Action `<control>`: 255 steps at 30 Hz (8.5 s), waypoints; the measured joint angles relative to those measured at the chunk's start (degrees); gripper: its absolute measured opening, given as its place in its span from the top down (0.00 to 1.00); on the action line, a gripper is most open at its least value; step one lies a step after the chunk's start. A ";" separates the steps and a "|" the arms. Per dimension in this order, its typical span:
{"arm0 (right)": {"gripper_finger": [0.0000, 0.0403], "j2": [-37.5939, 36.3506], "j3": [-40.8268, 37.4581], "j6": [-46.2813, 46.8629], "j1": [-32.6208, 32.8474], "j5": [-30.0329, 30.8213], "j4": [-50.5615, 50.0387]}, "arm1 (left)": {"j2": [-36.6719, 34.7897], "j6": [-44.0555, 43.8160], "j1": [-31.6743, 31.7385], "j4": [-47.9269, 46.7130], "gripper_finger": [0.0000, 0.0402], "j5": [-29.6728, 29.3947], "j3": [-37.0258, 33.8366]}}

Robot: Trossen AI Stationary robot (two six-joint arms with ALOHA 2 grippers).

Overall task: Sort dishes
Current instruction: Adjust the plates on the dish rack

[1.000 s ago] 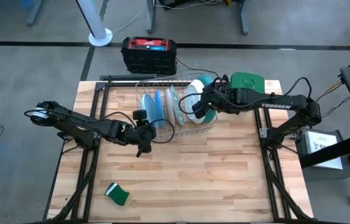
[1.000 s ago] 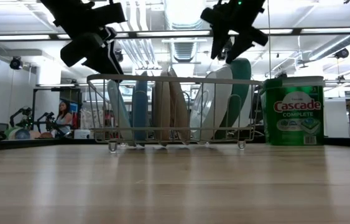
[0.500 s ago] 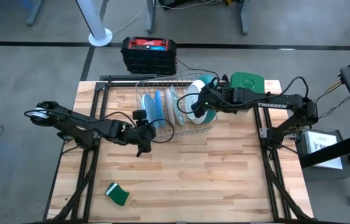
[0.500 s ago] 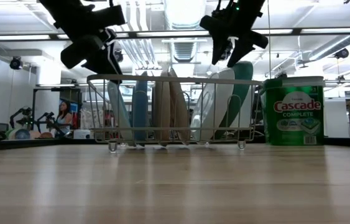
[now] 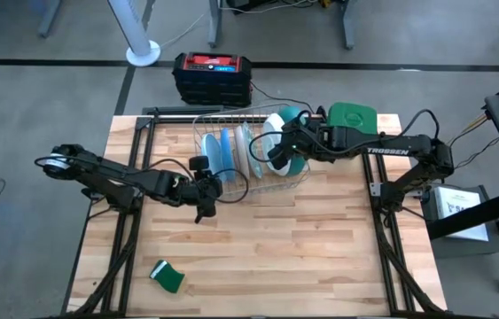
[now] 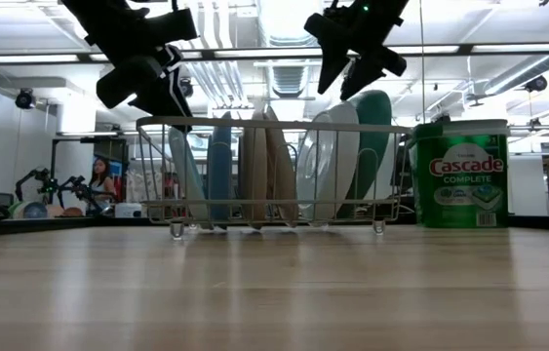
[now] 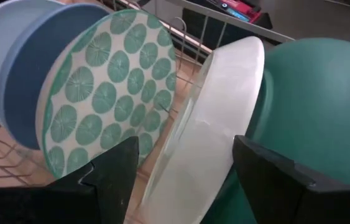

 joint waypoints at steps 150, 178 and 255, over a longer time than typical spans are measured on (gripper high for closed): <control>1.00 -9.33 -33.09 8.48 5.64 5.66 66.11 | 0.00 0.90 0.49 1.57 0.71 -0.01 -0.26; 0.72 -7.30 -31.12 5.47 6.16 6.75 63.62 | 0.00 0.89 0.51 1.66 0.71 0.04 -0.26; 1.00 -19.72 -34.71 1.75 12.12 -10.25 17.00 | -0.09 -25.79 -3.68 -14.59 0.71 7.45 3.91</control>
